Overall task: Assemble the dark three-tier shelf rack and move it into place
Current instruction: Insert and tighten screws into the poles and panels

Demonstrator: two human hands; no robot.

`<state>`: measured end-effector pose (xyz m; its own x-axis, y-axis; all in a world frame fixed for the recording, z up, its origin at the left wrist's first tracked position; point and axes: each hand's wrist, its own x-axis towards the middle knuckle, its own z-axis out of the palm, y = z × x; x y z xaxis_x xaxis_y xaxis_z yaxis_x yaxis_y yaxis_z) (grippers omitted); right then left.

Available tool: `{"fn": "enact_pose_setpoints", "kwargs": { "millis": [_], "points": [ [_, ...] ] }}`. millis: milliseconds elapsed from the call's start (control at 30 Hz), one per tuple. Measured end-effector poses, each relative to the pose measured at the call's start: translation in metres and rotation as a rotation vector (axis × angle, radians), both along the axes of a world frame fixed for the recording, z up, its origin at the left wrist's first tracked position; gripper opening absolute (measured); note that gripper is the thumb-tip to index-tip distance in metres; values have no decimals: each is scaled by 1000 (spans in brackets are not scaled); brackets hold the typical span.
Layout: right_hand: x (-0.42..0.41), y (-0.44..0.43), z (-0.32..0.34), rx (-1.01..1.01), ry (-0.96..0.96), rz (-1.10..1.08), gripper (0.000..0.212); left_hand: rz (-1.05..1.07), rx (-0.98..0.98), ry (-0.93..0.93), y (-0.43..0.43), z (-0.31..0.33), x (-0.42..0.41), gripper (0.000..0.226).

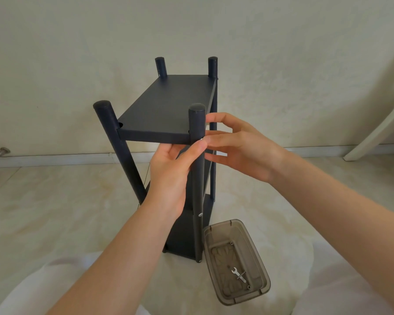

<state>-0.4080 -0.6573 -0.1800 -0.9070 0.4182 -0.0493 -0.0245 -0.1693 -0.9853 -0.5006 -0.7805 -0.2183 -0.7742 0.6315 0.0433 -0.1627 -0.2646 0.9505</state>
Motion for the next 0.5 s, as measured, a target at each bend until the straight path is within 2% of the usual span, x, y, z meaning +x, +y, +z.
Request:
{"fn": "enact_pose_setpoints", "kwargs": {
  "millis": [133, 200, 333, 500],
  "points": [
    [1, 18, -13, -154, 60, 76, 28, 15, 4, 2, -1, -1, 2, 45],
    [2, 34, -29, -171, 26, 45, 23, 29, 7, 7, -2, -1, 3, 44],
    [6, 60, -96, -118, -281, -93, 26, 43, 15, 3, -2, -2, 7, 25],
    [23, 62, -210, -102, -635, -126, 21, 102, 6, 23, -2, -2, 14, 17]
  ]
}}
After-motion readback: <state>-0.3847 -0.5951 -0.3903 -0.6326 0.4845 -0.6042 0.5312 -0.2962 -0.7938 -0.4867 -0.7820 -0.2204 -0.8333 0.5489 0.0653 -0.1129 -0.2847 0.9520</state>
